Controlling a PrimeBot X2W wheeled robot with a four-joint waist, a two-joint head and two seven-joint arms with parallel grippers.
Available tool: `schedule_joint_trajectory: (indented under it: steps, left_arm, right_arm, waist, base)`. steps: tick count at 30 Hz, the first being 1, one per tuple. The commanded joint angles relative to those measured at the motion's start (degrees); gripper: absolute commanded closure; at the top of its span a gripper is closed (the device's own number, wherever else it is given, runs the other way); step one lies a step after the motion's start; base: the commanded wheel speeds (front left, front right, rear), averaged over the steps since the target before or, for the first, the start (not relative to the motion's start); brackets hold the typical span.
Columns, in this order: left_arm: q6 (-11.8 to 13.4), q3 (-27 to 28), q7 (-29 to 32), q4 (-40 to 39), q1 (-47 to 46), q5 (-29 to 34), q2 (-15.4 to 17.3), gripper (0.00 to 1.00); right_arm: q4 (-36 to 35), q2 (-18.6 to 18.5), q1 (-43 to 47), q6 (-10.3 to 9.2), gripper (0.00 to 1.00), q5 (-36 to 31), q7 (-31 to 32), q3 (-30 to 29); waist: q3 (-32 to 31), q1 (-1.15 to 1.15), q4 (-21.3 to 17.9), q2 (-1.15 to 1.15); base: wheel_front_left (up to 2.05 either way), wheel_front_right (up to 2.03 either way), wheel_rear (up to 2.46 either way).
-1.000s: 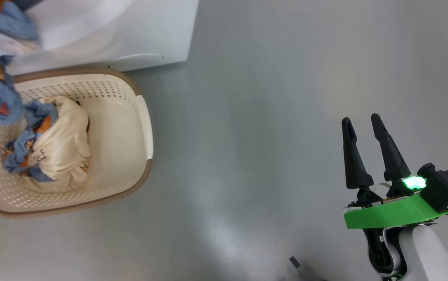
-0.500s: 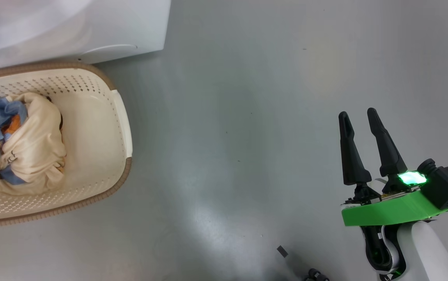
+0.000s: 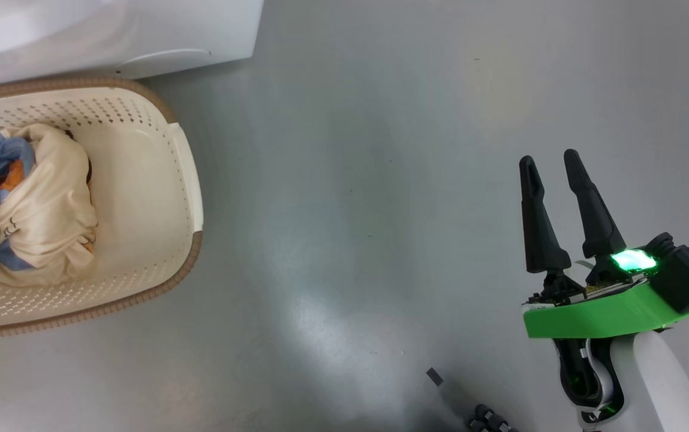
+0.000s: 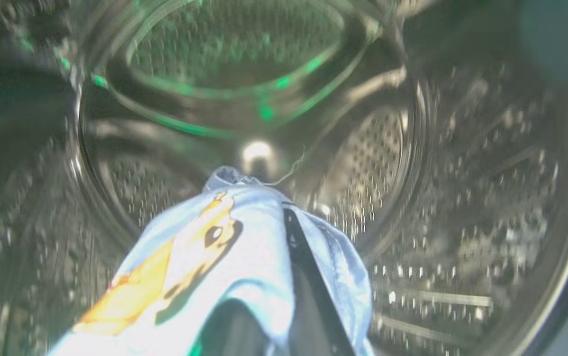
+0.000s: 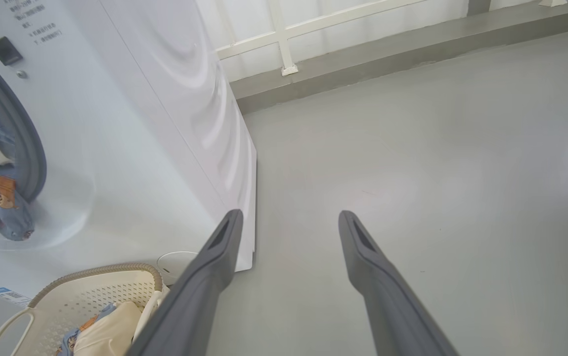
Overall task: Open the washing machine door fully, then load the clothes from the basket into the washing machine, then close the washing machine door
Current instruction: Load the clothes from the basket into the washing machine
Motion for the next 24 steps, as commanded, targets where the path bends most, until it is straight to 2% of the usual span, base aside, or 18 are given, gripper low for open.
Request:
schedule_joint_trajectory:
  steps: [1,7,9,11,12,13,24]
  left_arm:
    - [-0.5,0.9,-0.3,0.5,2.3,1.0,1.6,1.00]
    - [-1.3,0.2,-0.3,7.8,2.5,1.8,0.3,0.91]
    - [-1.4,-0.5,-0.3,9.9,2.1,2.0,0.1,0.80]
    - [-1.4,-1.5,-0.3,13.0,1.8,1.9,-0.2,0.51]
    - [-1.5,-2.4,-0.3,14.6,1.6,1.8,-0.4,0.18]
    - [-1.5,-3.3,-0.3,16.0,1.2,1.6,-0.6,0.00]
    - [-1.5,-11.2,0.3,22.1,0.4,-4.0,-0.6,0.00]
  right_arm:
    - [-1.3,-0.4,0.5,0.32,0.00,0.5,-0.4,1.4]
    - [-1.0,-0.4,0.7,0.32,0.00,0.6,-0.4,1.8]
    - [-0.9,-0.4,0.8,0.32,0.00,0.7,-0.4,1.9]
    - [-0.7,-0.4,1.0,0.32,0.00,0.7,-0.4,2.0]
    - [-0.7,-0.4,1.1,0.32,0.00,0.7,-0.4,2.1]
    - [-0.6,-0.4,1.1,0.32,0.00,0.7,-0.4,2.1]
    - [-0.1,-0.4,1.6,0.32,0.00,0.7,-0.4,2.6]
  waist:
    - [0.0,0.00,0.1,0.00]
    - [-0.6,0.00,0.0,0.00]
    - [-1.0,0.00,0.1,0.00]
    - [-1.5,0.00,0.1,0.00]
    - [-1.8,0.00,0.1,0.00]
    - [-2.0,0.00,0.0,0.00]
    - [-4.3,0.00,0.4,0.00]
  base:
    - [0.00,0.00,0.00]
    - [0.00,0.00,0.00]
    - [0.00,0.00,0.00]
    - [0.00,0.00,0.00]
    - [0.00,0.00,0.00]
    - [0.00,0.00,0.00]
    - [0.00,0.00,0.00]
